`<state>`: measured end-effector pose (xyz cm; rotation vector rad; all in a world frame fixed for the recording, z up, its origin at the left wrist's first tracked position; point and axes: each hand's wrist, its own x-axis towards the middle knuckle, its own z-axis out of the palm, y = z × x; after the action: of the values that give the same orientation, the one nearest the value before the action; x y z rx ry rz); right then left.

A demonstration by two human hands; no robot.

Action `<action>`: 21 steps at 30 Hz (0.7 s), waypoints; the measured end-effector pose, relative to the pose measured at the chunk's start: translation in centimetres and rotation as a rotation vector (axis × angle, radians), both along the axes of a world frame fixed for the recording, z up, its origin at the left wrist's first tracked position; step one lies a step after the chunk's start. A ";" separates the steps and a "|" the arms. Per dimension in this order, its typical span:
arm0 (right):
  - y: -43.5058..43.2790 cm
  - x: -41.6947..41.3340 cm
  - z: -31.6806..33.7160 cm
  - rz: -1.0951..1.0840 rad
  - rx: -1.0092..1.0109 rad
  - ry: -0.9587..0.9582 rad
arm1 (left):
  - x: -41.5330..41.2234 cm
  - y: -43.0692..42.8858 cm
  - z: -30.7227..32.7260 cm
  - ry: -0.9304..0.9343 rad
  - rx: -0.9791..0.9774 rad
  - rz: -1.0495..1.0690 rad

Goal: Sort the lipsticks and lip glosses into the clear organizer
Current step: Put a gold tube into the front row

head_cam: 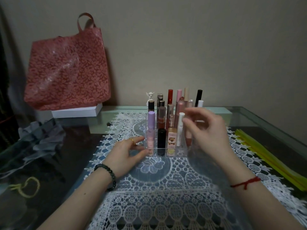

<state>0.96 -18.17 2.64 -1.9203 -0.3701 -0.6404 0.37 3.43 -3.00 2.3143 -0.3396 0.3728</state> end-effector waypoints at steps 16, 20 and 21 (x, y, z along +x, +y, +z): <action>-9.6 3.4 -2.9 -0.256 -0.168 0.224 | 0.2 -0.2 0.1 0.025 -0.015 0.050; -9.6 3.8 -3.7 -0.263 -0.210 0.269 | 0.0 -0.2 0.3 0.035 -0.010 0.037; -9.6 3.8 -3.8 -0.271 -0.219 0.275 | 0.0 -0.2 0.3 0.032 -0.005 0.036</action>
<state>4.79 -27.73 -1.19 -2.2572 -0.0036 -0.5154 0.36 3.20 -2.69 2.3217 -0.2818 0.3530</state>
